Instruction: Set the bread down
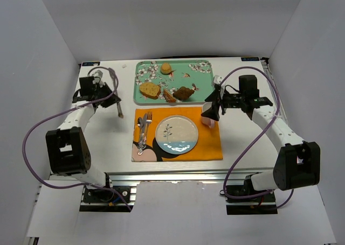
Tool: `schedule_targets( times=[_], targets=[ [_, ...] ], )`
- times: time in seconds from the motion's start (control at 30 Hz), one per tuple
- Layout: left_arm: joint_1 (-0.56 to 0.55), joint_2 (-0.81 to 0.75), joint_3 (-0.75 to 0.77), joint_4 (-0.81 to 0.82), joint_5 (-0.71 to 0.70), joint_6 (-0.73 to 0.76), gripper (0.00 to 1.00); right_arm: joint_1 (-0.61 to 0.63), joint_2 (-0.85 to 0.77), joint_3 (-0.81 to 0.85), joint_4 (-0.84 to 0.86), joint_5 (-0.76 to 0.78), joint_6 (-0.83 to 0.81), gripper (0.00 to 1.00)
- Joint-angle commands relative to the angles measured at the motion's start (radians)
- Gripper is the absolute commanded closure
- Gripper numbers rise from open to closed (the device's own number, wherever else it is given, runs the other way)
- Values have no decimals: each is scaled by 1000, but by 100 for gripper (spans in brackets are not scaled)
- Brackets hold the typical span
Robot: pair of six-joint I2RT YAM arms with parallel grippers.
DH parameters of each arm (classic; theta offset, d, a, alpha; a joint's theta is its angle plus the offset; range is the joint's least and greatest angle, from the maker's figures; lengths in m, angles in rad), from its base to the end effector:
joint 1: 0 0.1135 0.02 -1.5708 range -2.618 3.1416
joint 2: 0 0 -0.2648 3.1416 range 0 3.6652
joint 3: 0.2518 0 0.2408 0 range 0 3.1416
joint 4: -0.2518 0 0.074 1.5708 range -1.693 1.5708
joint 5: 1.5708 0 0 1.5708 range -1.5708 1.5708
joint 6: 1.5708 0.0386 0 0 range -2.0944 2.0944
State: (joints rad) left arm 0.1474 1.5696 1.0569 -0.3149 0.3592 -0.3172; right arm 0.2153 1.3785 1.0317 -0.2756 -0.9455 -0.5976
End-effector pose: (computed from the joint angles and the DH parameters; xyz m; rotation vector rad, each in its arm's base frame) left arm 0.3253 0.0346 0.2351 -0.3847 2.3588 -0.5101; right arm 0.2743 0.0920 0.2943 -1.2320 1.5772 0.7832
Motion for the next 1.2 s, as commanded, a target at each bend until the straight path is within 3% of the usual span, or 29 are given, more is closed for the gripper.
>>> schedule_targets(
  times=[0.0,0.17,0.2,0.33,0.9,1.17],
  targets=[
    [-101,-54,20,34,152,-321,84,-7,-15,-4,61,-30,38,17],
    [-186,-95,-44,115,147,-531,71,-10,-27,-4,70,-32,38,17],
    [-189,-103,-49,114,147,-555,62,-13,-30,-2,72,-35,41,17],
    [-193,-123,-41,83,135,-605,57,-21,-36,-5,90,-45,61,17],
    [-195,-92,66,-118,77,-560,55,-44,-55,-21,98,-59,61,17],
    [-197,-66,69,-105,89,-618,54,-47,-52,-18,102,-64,61,17]
  ],
)
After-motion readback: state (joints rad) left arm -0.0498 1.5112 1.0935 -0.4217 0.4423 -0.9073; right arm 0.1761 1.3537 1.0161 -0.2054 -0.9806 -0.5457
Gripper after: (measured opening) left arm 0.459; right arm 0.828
